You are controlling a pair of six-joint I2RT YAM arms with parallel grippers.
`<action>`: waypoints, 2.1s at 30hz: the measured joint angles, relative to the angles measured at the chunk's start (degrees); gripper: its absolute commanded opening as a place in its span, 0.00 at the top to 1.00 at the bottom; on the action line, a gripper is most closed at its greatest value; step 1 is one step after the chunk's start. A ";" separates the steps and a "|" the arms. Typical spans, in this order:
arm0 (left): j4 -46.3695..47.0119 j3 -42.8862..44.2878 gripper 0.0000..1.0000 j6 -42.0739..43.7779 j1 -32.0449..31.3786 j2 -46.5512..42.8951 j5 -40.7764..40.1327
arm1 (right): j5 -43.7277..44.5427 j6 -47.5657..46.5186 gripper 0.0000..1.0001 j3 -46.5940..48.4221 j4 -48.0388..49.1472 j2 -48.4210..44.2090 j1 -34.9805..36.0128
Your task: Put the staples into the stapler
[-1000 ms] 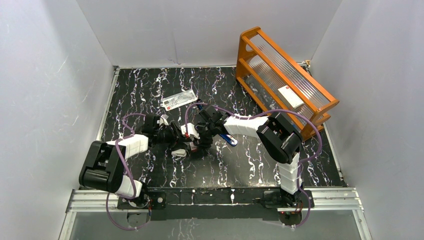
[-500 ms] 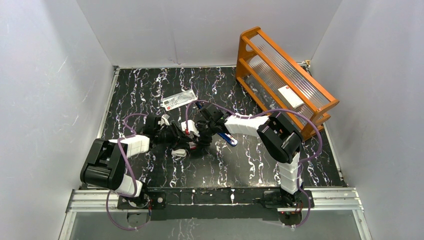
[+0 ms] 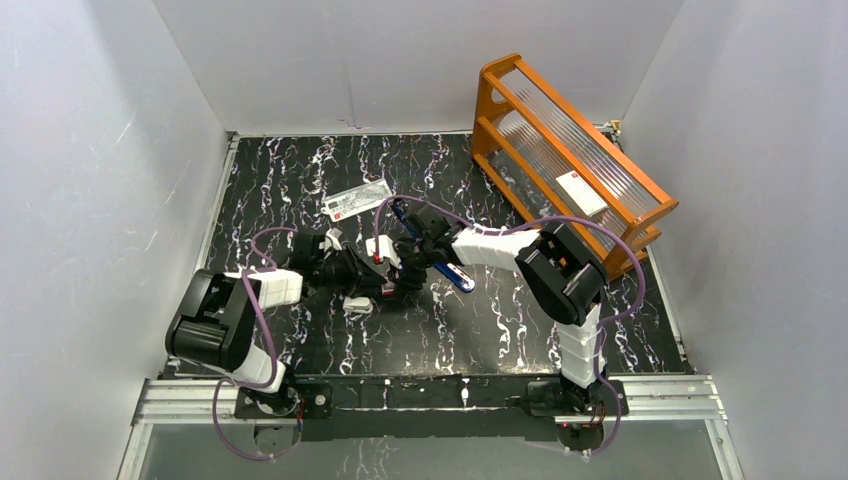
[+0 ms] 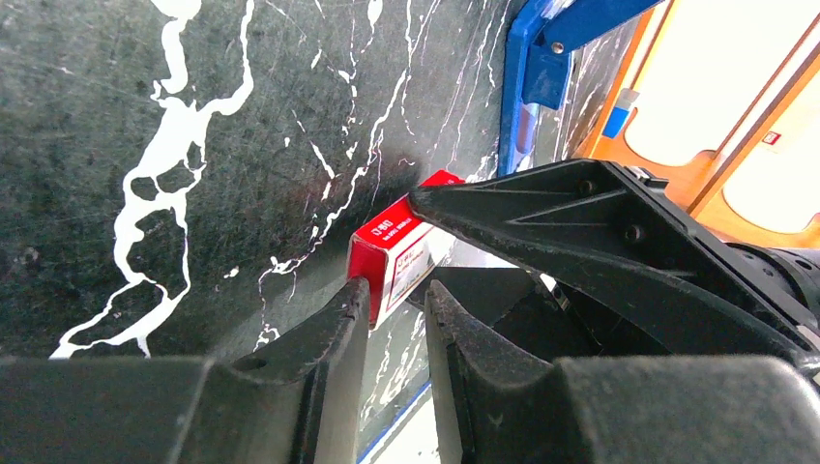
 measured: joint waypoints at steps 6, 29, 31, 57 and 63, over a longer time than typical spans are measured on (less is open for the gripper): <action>0.94 -0.17 0.75 -0.35 -0.55 0.22 0.20 | 0.00 0.87 0.51 0.00 -0.50 0.00 -0.07; -3.13 4.83 1.00 5.64 -2.34 6.75 1.31 | 2.80 -0.31 0.20 1.18 -1.03 1.49 0.92; -4.35 5.86 1.00 7.32 -2.32 7.26 1.70 | 2.82 -0.92 0.19 0.90 -1.25 1.16 0.37; -20.63 16.28 1.00 21.27 0.24 11.74 3.91 | 3.65 -5.38 0.43 -4.48 -5.22 -3.76 -4.07; -20.63 16.28 1.00 21.35 0.24 11.74 4.31 | 3.89 -4.57 0.46 -4.74 -4.24 -3.76 -4.07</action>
